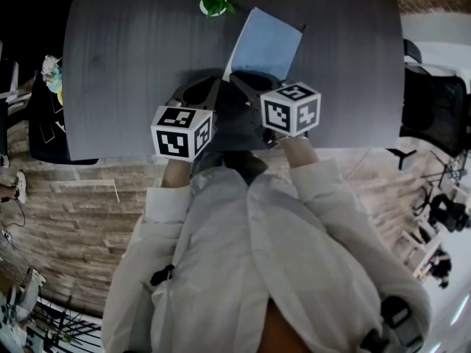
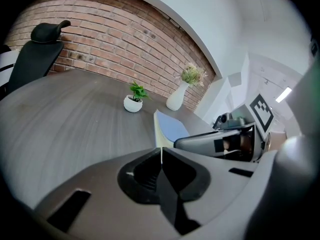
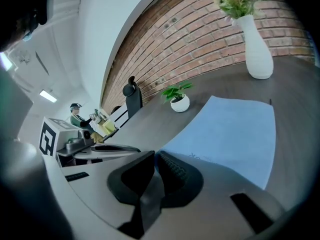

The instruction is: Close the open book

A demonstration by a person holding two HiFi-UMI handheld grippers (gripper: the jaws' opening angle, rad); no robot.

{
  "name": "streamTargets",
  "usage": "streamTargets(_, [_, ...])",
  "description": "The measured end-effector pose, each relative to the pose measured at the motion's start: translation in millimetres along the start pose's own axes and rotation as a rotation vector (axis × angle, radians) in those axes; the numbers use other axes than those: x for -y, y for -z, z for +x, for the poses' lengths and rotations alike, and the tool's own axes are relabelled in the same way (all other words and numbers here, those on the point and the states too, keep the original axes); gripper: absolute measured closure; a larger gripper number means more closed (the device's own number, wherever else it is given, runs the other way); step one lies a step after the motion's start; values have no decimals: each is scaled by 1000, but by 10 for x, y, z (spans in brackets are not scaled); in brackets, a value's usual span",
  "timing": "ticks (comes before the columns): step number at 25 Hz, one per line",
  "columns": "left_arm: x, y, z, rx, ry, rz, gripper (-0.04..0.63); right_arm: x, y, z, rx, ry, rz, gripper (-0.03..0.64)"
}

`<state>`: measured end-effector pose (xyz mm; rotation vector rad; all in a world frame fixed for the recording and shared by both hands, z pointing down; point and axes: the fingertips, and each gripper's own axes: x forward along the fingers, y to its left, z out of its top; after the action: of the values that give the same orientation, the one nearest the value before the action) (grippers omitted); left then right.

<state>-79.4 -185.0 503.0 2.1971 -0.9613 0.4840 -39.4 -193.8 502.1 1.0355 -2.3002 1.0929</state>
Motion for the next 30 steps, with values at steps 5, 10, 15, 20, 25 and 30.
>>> streamTargets(5, [-13, 24, -4, -5, -6, 0, 584, 10, 44, 44, -21, 14, 0, 589])
streamTargets(10, [-54, 15, -21, 5, -34, -7, 584, 24, 76, 77, -40, 31, 6, 589])
streamTargets(15, [-90, 4, -12, 12, -43, -21, 584, 70, 116, 139, -74, 54, -7, 589])
streamTargets(20, [-110, -12, -17, 20, -49, -24, 584, 90, 137, 162, -88, 65, -14, 589])
streamTargets(25, [-106, -13, -9, 21, -45, -32, 584, 89, 152, 189, -106, 94, -32, 589])
streamTargets(30, [-94, 9, -8, 14, -38, -42, 584, 89, 162, 211, -121, 113, -43, 588])
